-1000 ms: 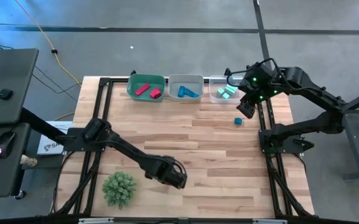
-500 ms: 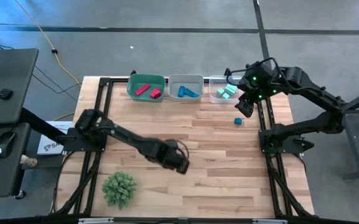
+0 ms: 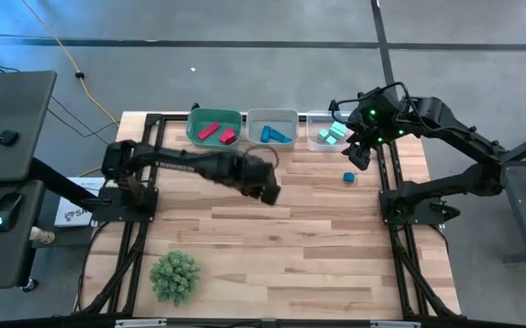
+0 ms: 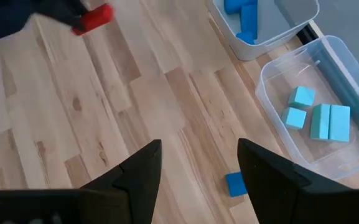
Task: Sort & place blocks by color
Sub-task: Put the red block into the green bin
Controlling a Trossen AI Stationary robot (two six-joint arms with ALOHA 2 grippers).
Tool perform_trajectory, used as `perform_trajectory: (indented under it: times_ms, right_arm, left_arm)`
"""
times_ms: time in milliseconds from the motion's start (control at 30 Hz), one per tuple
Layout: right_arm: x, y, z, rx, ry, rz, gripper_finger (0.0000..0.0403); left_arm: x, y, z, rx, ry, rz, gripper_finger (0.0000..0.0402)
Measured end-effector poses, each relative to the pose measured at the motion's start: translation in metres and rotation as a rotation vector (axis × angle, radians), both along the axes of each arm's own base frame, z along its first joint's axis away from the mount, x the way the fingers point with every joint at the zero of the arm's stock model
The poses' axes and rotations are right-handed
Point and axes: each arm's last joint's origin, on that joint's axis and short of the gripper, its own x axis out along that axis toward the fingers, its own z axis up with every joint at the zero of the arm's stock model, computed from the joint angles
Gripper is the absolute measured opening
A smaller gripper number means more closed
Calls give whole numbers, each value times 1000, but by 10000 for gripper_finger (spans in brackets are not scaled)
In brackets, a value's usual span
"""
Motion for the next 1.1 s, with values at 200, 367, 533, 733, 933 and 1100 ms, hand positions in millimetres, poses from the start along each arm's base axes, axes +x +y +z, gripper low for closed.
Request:
perform_trajectory:
  times_ms: [200, 367, 533, 733, 933, 1100]
  right_arm:
    - [-1, -6, 1, -40, -5, -27, 199]
    - [-3, -10, 1, -60, 0, -35, 199]
    - [-6, -14, 1, -60, 0, -60, 199]
    - [-8, -17, 1, -58, 5, -80, 199]
    - [-10, -17, 0, -47, 26, -84, 199]
    - [-10, -17, 0, -32, 22, -106, 199]
  left_arm:
    - [-23, 53, 14, 51, 36, 14, 0]
    - [-40, 93, 22, 87, 38, 55, 0]
    - [-56, 128, 22, 105, 62, 96, 0]
    - [-76, 161, 22, 122, 85, 155, 0]
    - [-98, 189, 22, 127, 110, 220, 0]
    - [-119, 208, 20, 104, 147, 291, 0]
